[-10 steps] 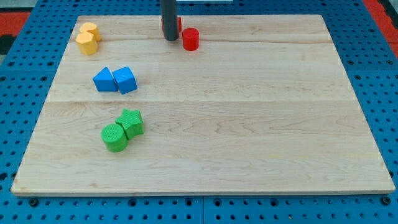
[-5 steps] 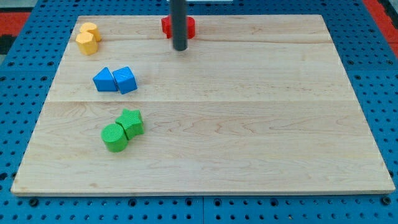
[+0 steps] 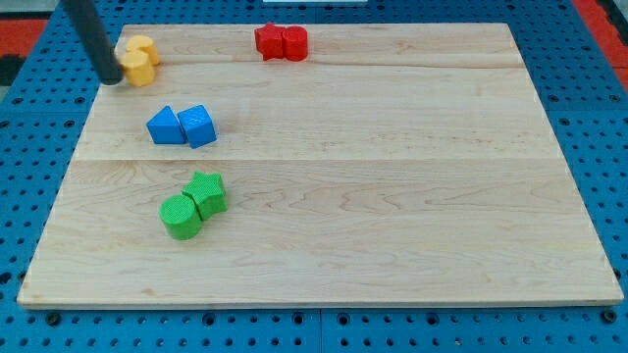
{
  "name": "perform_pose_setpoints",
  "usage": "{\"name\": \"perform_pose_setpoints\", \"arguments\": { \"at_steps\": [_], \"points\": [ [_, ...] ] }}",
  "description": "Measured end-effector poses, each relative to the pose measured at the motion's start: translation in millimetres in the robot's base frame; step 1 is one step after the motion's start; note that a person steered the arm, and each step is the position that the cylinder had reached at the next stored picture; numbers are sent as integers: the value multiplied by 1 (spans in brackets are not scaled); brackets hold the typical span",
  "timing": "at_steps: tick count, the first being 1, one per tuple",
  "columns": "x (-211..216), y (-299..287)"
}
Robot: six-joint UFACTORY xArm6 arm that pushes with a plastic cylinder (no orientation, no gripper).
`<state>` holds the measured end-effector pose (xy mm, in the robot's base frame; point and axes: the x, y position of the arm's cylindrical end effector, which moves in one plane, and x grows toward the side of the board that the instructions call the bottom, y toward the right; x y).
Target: Push the yellow hexagon into the red circle
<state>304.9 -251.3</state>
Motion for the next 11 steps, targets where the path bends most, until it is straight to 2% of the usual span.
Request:
{"name": "perform_pose_setpoints", "arguments": {
  "at_steps": [1,2,4,5,6,7,8,9,11],
  "points": [
    [-1,19],
    [-8,-1],
    [-55,-53],
    [-45,-9],
    [-22,63],
    [-17,96],
    [-4,62],
    [11,83],
    [9,166]
  ]
}}
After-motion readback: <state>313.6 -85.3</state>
